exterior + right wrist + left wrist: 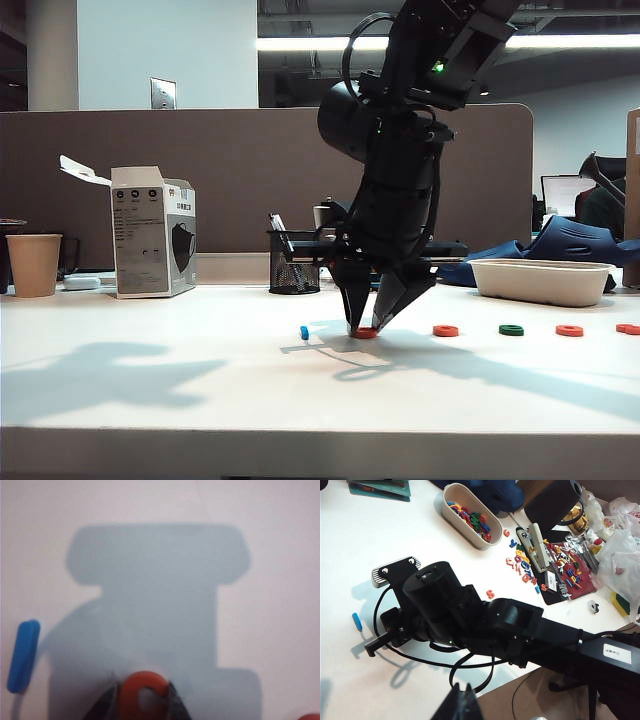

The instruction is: Select the appropriate letters from the row of letter magnets placed on the table to arrange into the word "cool".

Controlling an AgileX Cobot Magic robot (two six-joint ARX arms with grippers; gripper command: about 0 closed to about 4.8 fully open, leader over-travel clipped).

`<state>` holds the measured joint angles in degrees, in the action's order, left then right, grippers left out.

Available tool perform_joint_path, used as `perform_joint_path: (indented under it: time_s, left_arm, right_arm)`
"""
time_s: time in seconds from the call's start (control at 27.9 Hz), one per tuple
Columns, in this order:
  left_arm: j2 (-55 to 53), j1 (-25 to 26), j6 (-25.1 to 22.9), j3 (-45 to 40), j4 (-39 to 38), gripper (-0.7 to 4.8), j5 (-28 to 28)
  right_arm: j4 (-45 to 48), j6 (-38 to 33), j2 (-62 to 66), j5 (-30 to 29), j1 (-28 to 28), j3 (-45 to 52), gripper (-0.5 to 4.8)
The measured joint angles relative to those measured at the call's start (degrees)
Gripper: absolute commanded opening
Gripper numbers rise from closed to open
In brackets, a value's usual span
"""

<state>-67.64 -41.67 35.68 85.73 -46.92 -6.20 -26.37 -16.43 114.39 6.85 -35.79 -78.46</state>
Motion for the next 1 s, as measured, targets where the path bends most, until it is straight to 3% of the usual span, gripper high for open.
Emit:
perform_joint_path:
  time_s: [1.0]
  left_arm:
    - [0.0, 0.0, 0.0, 0.0, 0.0, -0.03, 0.0]
  right_arm:
    - [-1.7, 0.0, -6.2, 0.8, 0.5, 0.1, 1.11]
